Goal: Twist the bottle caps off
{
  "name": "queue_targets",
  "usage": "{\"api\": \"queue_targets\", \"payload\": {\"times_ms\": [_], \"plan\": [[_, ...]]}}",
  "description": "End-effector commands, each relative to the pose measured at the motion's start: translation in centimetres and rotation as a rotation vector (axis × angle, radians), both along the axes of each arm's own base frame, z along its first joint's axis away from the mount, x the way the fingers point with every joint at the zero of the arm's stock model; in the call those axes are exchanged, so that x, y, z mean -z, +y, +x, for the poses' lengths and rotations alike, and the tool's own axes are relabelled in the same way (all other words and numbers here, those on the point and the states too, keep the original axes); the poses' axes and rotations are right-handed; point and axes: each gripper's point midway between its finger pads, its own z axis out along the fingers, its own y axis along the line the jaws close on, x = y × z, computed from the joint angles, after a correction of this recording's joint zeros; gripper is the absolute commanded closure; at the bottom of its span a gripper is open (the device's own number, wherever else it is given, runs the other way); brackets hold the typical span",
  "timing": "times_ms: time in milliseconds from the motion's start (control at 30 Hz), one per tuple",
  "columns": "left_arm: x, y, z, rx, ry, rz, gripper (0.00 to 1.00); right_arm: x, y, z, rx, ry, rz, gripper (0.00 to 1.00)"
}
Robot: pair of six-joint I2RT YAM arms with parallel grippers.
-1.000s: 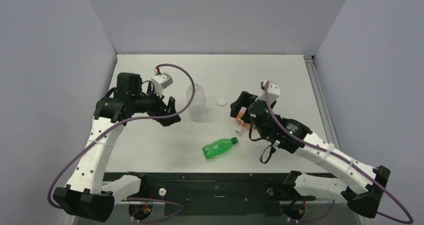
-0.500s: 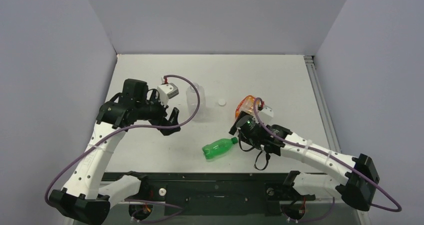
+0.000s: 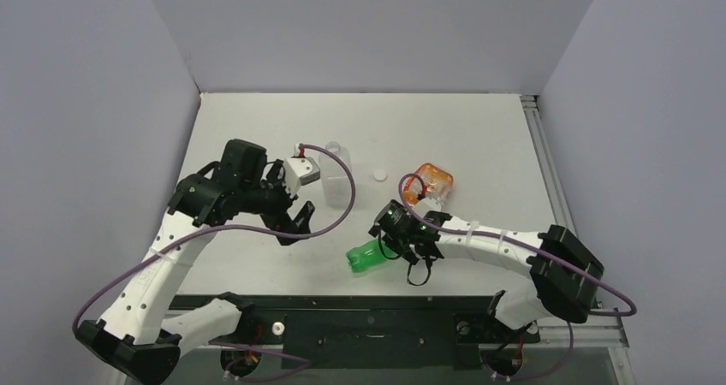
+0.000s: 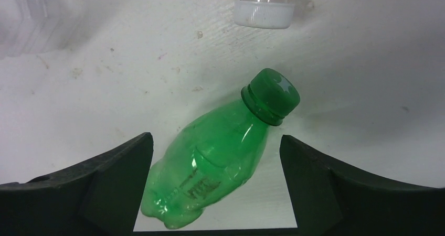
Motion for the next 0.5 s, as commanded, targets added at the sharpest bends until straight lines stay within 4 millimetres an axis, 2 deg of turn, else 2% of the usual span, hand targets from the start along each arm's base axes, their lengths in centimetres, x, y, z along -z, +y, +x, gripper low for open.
{"api": "queue_targets", "payload": {"times_ms": [0, 100, 300, 367, 467], "plan": [[-1.0, 0.3, -0.4, 0.016, -0.041, 0.003, 0.04, 1.5, 1.8, 0.3, 0.043, 0.032, 0.048, 0.14], [-1.0, 0.5, -0.8, 0.028, -0.055, 0.006, 0.04, 2.5, 2.0, 0.3, 0.047, 0.046, 0.048, 0.14], [-1.6, 0.3, -1.0, 0.040, -0.066, -0.016, 0.03, 2.6, 2.4, 1.0, 0.065, 0.025, 0.059, 0.18], [-1.7, 0.1, -1.1, 0.045, -0.069, -0.030, 0.03, 2.6, 2.6, 1.3, 0.069, 0.019, 0.065, 0.25], [-1.6, -0.1, -1.3, 0.053, -0.075, -0.047, 0.03, 2.5, 2.9, 1.7, 0.067, 0.011, 0.064, 0.40]]}}
